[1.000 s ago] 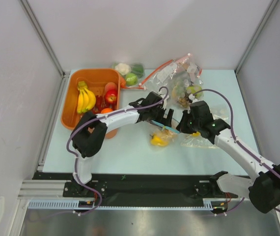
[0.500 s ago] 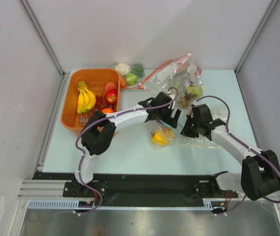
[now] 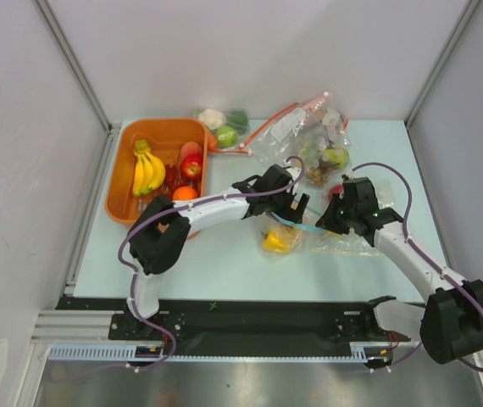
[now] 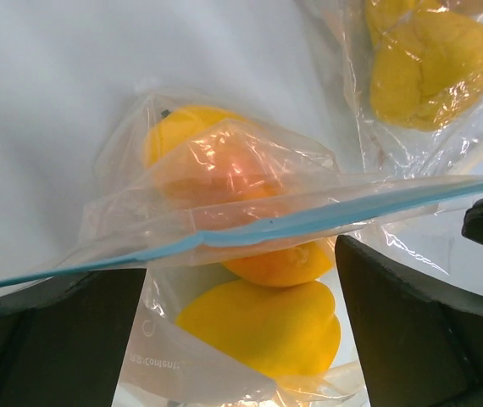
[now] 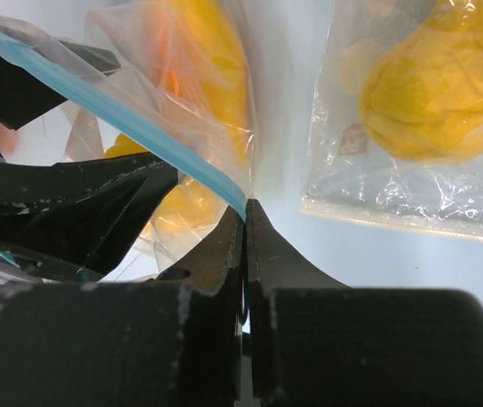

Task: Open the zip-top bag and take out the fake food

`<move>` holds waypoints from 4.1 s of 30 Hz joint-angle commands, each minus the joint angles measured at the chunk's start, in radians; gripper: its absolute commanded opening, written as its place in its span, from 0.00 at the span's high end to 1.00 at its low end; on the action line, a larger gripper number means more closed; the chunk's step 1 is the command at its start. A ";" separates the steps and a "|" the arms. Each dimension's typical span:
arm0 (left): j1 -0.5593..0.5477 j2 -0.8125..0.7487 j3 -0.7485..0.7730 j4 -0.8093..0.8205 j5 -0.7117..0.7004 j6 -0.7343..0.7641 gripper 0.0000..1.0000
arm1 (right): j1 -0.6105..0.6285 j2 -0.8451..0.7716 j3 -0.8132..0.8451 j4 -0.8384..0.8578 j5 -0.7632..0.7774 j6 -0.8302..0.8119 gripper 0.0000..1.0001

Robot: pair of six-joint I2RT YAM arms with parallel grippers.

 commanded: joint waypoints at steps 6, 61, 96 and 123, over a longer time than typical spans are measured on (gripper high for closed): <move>0.023 -0.064 -0.018 0.011 -0.078 -0.003 0.04 | -0.020 -0.105 0.064 -0.122 0.103 -0.011 1.00; -0.062 0.156 0.188 -0.116 -0.128 0.115 0.87 | 0.004 -0.148 0.064 -0.116 0.081 0.004 1.00; 0.077 -0.215 0.195 -0.542 0.368 0.199 0.92 | 0.077 -0.079 0.166 -0.142 0.253 -0.074 1.00; 0.201 -0.306 0.085 -0.567 0.629 0.340 0.91 | 0.000 -0.127 0.114 -0.121 0.232 -0.128 1.00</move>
